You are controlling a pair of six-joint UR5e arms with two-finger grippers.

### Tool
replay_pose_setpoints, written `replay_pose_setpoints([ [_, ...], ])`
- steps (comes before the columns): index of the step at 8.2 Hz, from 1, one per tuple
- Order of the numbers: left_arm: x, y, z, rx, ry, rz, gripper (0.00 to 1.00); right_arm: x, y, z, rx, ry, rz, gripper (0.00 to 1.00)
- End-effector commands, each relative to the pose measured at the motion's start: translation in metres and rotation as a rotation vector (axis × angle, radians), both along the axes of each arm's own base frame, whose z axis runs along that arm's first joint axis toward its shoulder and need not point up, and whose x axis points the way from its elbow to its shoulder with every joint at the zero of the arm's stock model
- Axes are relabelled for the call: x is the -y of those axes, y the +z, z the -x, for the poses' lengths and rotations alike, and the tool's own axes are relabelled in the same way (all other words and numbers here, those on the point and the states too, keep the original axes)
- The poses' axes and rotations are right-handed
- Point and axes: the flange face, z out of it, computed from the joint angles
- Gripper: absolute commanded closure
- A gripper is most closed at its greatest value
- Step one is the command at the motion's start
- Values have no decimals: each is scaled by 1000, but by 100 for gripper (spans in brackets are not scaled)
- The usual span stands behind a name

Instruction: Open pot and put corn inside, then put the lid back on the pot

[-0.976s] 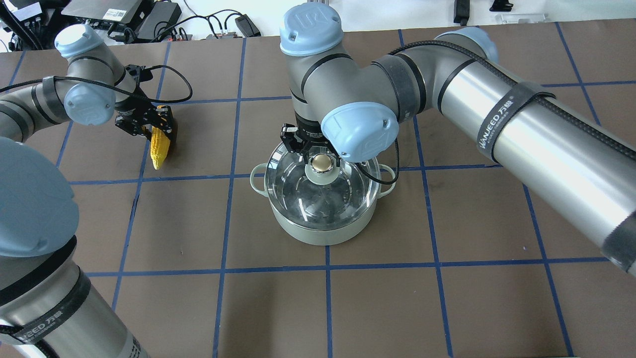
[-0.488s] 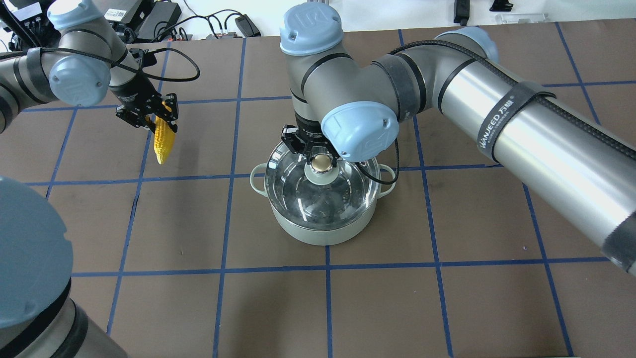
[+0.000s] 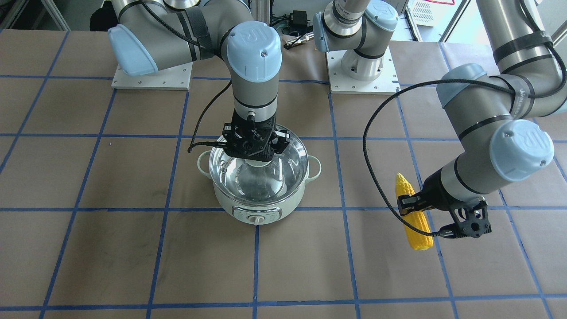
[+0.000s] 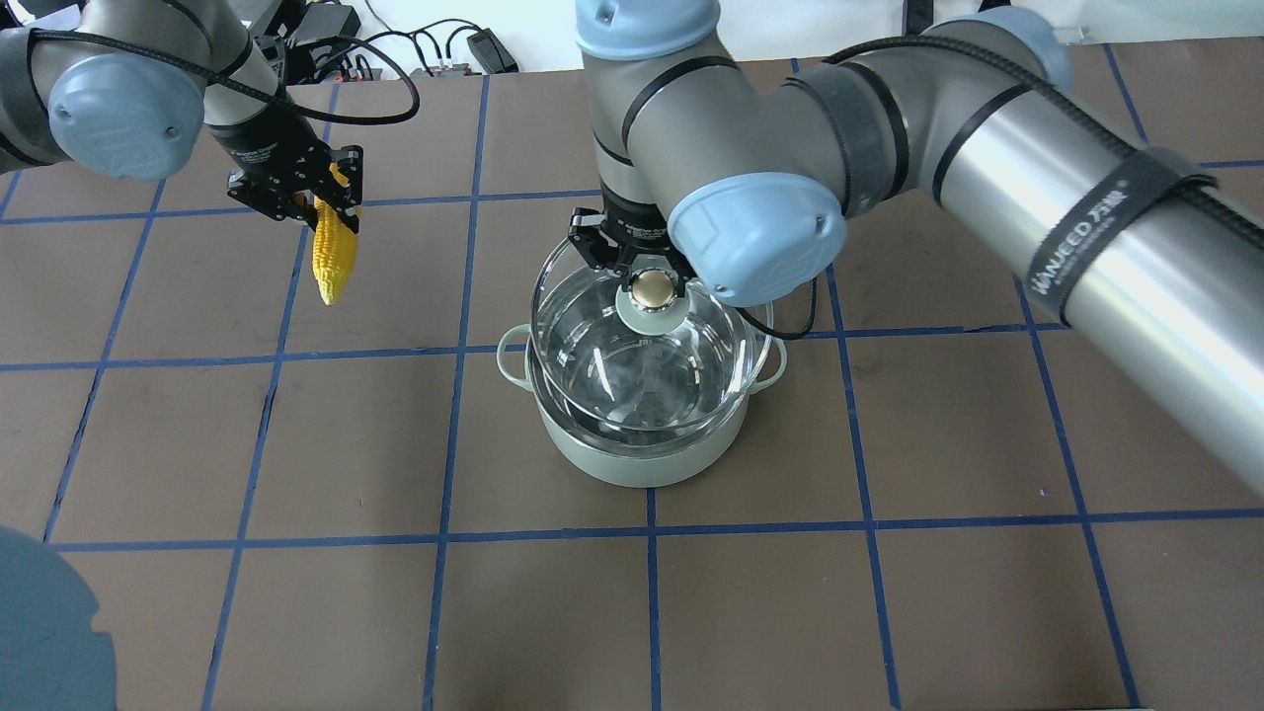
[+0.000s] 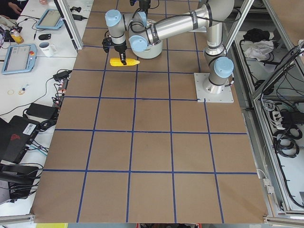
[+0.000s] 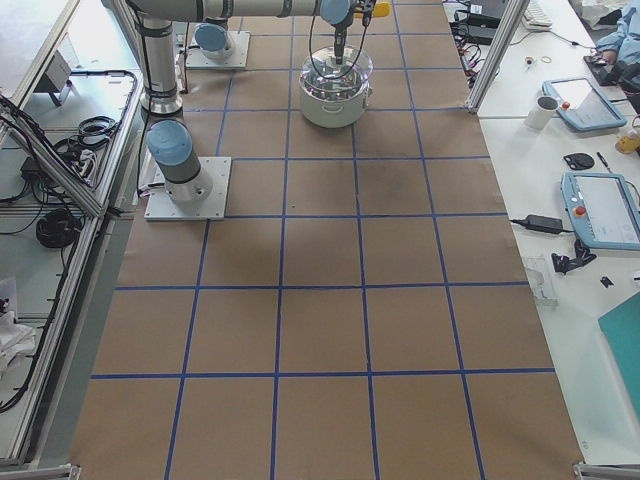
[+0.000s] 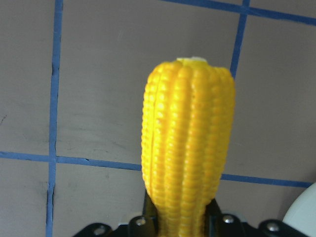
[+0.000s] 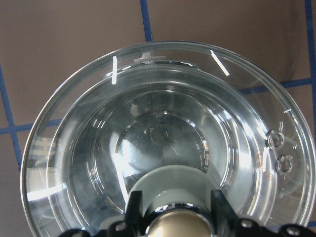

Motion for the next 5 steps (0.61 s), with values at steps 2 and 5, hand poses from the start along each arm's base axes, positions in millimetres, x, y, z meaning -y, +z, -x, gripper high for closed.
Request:
replay_pose_setpoints([
  [2, -18, 36, 49, -1, 17, 53, 100, -1, 92, 115, -20, -23, 62, 66],
  [5, -46, 63, 146, -9, 38, 93, 100, -12, 131, 207, -57, 33, 51, 67],
])
